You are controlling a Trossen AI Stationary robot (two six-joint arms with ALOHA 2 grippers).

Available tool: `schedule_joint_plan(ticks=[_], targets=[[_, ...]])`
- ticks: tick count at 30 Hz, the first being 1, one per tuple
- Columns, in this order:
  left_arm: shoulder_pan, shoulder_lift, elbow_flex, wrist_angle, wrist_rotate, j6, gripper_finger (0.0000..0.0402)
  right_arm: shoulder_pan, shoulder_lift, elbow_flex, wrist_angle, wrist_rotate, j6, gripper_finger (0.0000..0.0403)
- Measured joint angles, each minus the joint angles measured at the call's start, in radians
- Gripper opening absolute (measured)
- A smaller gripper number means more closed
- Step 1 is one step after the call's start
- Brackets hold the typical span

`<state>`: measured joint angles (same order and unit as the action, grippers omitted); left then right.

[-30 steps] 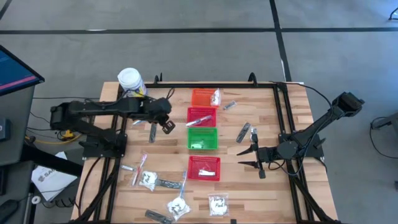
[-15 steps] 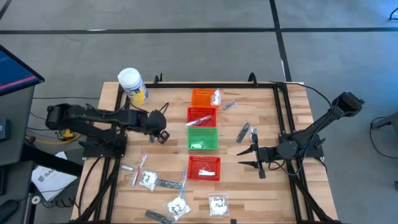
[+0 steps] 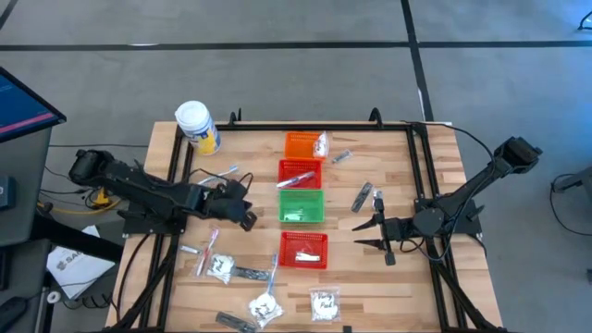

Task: Pick & Place Travel size toiletries
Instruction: Adjust the black comb

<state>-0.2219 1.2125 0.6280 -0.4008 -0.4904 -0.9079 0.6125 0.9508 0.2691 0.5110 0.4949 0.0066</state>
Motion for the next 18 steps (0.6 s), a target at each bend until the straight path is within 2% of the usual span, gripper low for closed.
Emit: schedule_joint_plan(ticks=[6,9,18], targets=[[-0.098,0.0,-0.004,0.164,-0.001,0.047,0.0,0.0,0.0,0.0,-0.001,0.0,0.019,0.0139],[-0.14,0.0,-0.004,0.226,0.035,0.063,0.0,0.0,0.0,0.0,-0.001,0.0,0.02,0.0137],[-0.257,0.0,-0.004,0.25,0.062,0.063,0.0,0.0,0.0,0.0,-0.001,0.0,0.02,0.0138]])
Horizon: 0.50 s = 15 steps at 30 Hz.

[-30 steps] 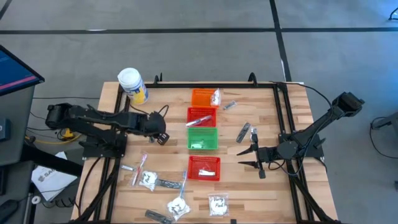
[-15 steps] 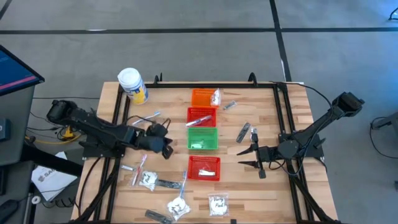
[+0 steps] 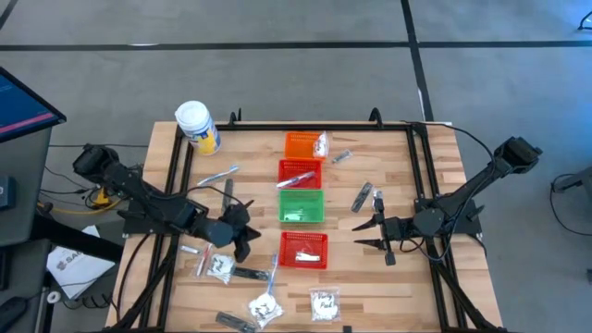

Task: Pick & Place Travel size toiletries
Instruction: Adjust the black comb

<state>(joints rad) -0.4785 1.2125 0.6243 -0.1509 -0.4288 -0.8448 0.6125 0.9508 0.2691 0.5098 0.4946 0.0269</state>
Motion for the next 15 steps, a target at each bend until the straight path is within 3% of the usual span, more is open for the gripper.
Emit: schedule_joint_plan(ticks=[15], targets=[[-0.037,0.0,0.0,-0.006,-0.043,-0.061,0.0,-0.004,0.02,0.0,0.01,-0.025,0.035,0.0123]])
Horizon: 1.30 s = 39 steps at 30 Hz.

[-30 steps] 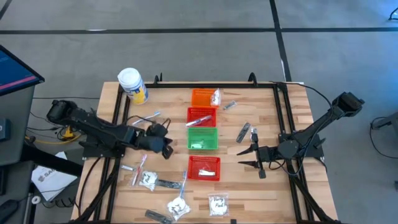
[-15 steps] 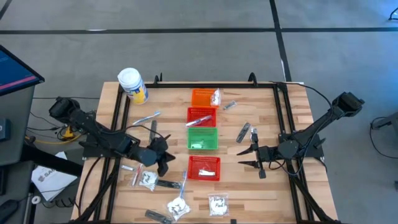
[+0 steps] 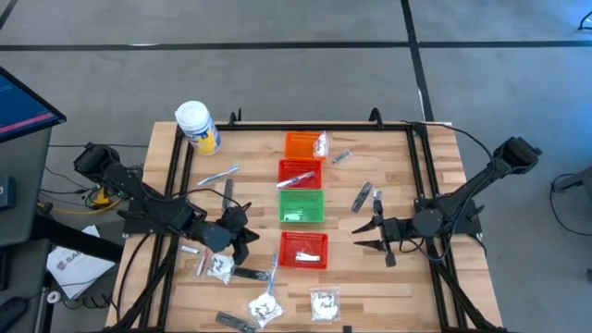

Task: Pick & Place Travel size toiletries
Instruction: Adjust the black comb

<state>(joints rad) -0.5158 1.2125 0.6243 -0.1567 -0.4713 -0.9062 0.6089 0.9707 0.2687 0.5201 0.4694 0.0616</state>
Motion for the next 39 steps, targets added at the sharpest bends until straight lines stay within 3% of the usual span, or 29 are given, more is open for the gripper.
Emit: schedule_joint_plan(ticks=[14,27,39], targets=[[0.0,0.0,0.0,0.0,0.0,0.01,0.0,-0.027,0.0,0.0,-0.011,0.001,0.036,0.0118],[0.0,0.0,0.001,0.0,-0.029,0.012,0.0,-0.227,0.0,0.0,-0.303,0.011,0.322,0.0118],[0.0,0.0,0.001,0.002,-0.11,0.038,0.0,-0.301,0.0,0.0,-0.396,0.01,0.359,0.0118]])
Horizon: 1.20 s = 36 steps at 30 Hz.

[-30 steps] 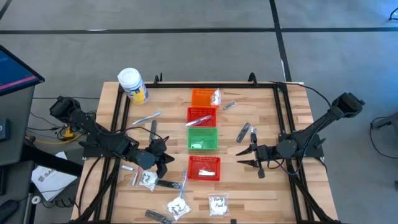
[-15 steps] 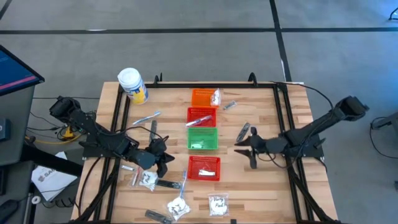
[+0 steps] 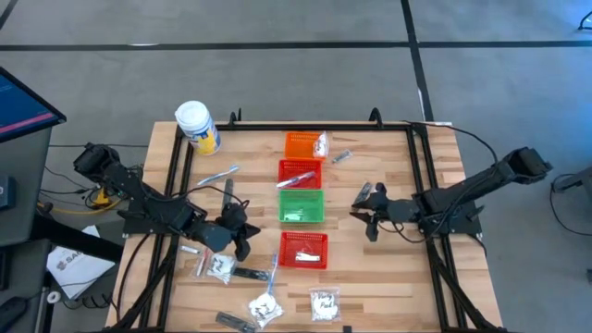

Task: Pick & Place Travel size toiletries
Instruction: Adjust the black comb

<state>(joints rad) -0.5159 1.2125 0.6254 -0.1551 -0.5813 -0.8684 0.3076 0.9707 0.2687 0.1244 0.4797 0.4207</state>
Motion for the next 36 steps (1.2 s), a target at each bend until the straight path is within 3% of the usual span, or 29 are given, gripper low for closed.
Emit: schedule_joint_plan(ticks=[15,24,29,36], targets=[[0.013,0.0,0.0,0.008,-0.044,0.008,0.0,-0.229,0.0,0.0,-0.168,-0.007,0.023,0.0118],[0.013,0.0,0.0,0.024,-0.077,0.026,0.0,-0.327,0.0,0.0,-0.305,-0.009,0.165,0.0113],[0.013,0.0,0.0,0.029,-0.104,0.03,0.0,-0.335,0.0,0.0,-0.305,-0.035,0.157,0.0085],[0.013,0.0,0.0,0.049,-0.103,0.053,0.0,-0.29,0.0,0.0,-0.298,-0.061,0.12,0.0011]])
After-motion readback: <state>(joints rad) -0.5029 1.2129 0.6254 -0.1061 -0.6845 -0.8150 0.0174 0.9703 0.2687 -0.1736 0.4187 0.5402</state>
